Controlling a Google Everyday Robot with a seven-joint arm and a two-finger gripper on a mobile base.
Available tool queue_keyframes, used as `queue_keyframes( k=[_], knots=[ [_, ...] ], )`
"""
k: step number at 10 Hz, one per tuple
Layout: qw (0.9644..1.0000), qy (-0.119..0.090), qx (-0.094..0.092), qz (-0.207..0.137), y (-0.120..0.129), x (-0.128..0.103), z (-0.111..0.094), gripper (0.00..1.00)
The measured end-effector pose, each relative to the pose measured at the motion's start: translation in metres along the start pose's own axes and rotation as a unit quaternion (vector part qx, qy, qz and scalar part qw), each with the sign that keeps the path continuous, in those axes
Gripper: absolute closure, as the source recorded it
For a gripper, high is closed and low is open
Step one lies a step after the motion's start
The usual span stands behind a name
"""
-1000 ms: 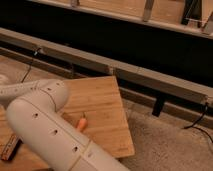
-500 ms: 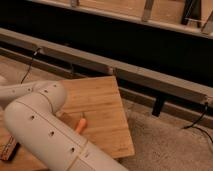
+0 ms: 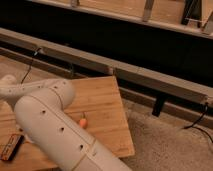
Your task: Wipe the white sponge on the table
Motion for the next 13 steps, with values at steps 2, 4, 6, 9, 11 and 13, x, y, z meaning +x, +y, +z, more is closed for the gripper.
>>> queue_keyframes(
  k=[2, 4, 6, 9, 11, 13],
  knots=[
    [0.9997, -0.010, 0.015, 0.015, -0.024, -0.006, -0.005, 1.00],
    [0.9991, -0.028, 0.022, 0.023, -0.030, -0.019, -0.017, 1.00],
    [0.9990, -0.040, 0.019, 0.012, -0.016, -0.024, -0.027, 1.00],
    [0.9989, -0.045, 0.011, -0.009, 0.013, -0.025, -0.031, 1.00],
    [0.9988, -0.042, 0.006, -0.022, 0.032, -0.026, -0.027, 1.00],
    [0.9984, -0.042, 0.005, -0.038, 0.048, -0.026, -0.027, 1.00]
  ],
)
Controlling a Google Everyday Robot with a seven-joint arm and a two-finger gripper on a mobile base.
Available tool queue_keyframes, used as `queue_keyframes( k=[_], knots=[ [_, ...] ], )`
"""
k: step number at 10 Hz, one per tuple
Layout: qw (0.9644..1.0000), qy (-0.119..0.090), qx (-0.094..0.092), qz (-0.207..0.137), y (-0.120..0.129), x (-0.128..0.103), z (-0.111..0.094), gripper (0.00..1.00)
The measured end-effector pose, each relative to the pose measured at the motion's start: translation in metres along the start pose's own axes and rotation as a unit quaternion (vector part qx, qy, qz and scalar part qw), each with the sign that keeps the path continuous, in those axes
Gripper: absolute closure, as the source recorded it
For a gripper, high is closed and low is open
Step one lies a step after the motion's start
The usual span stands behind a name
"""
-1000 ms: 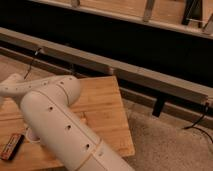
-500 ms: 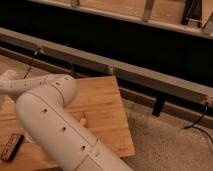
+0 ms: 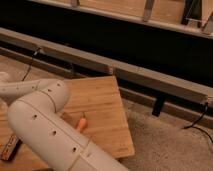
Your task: Wipe the white sponge on the table
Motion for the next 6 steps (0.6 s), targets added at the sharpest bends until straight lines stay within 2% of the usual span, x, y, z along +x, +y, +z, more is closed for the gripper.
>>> queue_keyframes(
  k=[3, 4, 6],
  knots=[
    [0.9993, -0.009, -0.010, -0.036, 0.033, 0.002, -0.010, 1.00],
    [0.9981, -0.013, -0.011, -0.059, 0.052, 0.007, -0.018, 1.00],
    [0.9957, -0.014, -0.013, -0.091, 0.071, 0.015, -0.025, 1.00]
  ],
)
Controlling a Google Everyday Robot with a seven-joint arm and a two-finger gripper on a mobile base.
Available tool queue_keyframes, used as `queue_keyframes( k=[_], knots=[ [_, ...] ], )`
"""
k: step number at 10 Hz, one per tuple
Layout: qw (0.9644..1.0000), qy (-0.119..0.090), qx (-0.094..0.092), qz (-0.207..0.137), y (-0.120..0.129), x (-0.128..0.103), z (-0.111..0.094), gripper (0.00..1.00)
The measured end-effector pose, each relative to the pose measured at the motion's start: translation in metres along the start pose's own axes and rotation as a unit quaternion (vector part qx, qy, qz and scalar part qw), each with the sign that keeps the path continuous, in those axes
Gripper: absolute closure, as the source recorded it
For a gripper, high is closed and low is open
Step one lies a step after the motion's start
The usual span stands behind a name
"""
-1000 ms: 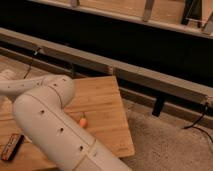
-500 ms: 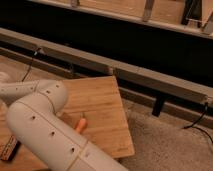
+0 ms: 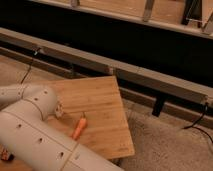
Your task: Wipe the white sponge on the table
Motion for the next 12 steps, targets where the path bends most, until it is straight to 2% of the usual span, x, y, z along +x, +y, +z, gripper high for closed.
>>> queue_keyframes(
  k=[1, 4, 8, 11, 12],
  knots=[
    [0.9998, 0.004, -0.002, -0.019, 0.009, 0.004, -0.002, 1.00],
    [0.9985, 0.020, -0.001, -0.052, 0.013, 0.017, 0.004, 1.00],
    [0.9964, 0.038, 0.001, -0.076, 0.014, 0.036, 0.016, 1.00],
    [0.9955, 0.041, 0.002, -0.086, 0.011, 0.046, 0.019, 1.00],
    [0.9955, 0.040, 0.005, -0.086, 0.003, 0.050, 0.017, 1.00]
  ],
)
